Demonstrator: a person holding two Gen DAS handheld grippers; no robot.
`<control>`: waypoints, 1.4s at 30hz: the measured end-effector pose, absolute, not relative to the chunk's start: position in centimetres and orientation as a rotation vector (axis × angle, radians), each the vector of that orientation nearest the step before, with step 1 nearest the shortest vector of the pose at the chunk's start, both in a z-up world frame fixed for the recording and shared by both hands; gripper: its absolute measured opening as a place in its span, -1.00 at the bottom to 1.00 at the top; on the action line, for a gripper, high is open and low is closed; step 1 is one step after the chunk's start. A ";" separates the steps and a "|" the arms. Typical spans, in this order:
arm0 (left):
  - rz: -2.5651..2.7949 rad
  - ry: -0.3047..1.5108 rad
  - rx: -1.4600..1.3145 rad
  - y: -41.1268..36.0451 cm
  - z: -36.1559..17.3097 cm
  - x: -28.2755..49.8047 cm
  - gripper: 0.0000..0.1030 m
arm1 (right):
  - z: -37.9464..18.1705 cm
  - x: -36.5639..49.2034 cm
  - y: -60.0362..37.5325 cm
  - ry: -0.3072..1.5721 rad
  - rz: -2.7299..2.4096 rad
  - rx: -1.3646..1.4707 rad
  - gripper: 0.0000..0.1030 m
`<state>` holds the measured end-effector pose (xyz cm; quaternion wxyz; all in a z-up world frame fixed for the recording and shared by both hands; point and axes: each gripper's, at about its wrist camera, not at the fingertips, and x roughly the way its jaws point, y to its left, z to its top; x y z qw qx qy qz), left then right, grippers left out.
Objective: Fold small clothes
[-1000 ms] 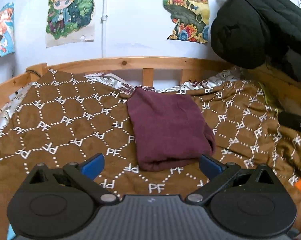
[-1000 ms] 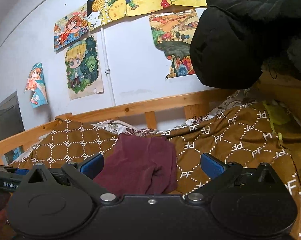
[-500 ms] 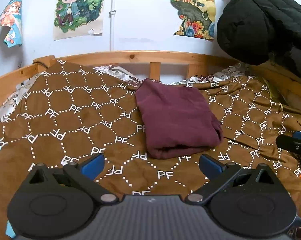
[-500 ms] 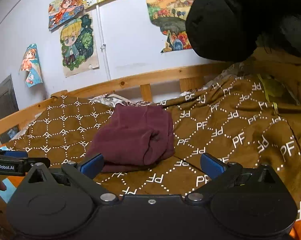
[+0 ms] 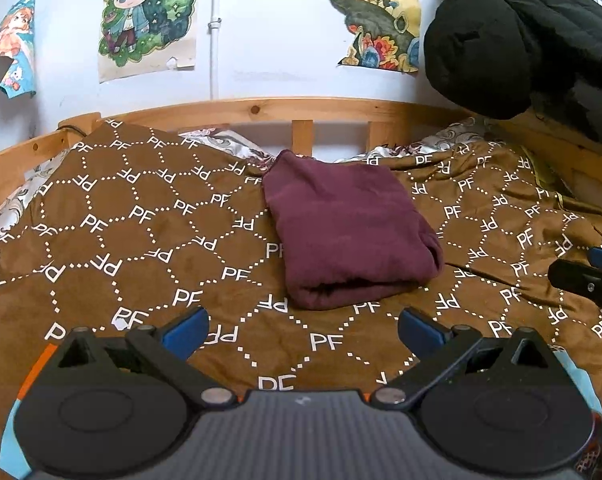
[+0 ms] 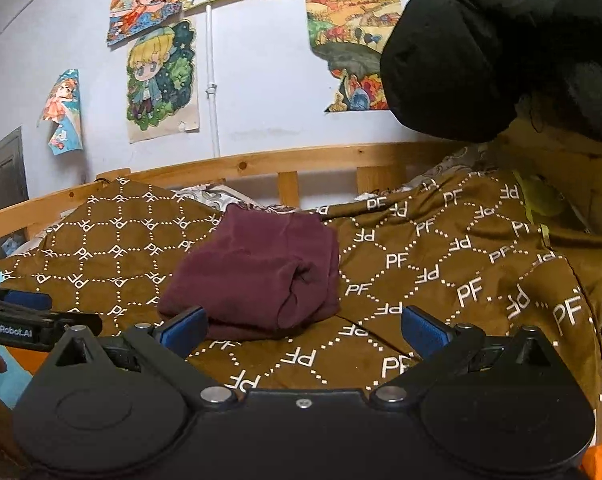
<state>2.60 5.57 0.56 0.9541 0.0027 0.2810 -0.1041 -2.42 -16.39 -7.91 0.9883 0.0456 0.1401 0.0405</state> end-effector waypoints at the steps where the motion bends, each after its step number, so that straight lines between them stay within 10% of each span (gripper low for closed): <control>1: -0.213 0.571 0.008 5.5 0.5 2.6 0.99 | -8.0 -2.4 -16.5 0.282 0.077 0.092 0.99; 42: -0.217 0.576 0.001 5.7 0.3 2.5 0.99 | -8.2 -2.3 -17.0 0.292 0.042 0.104 0.99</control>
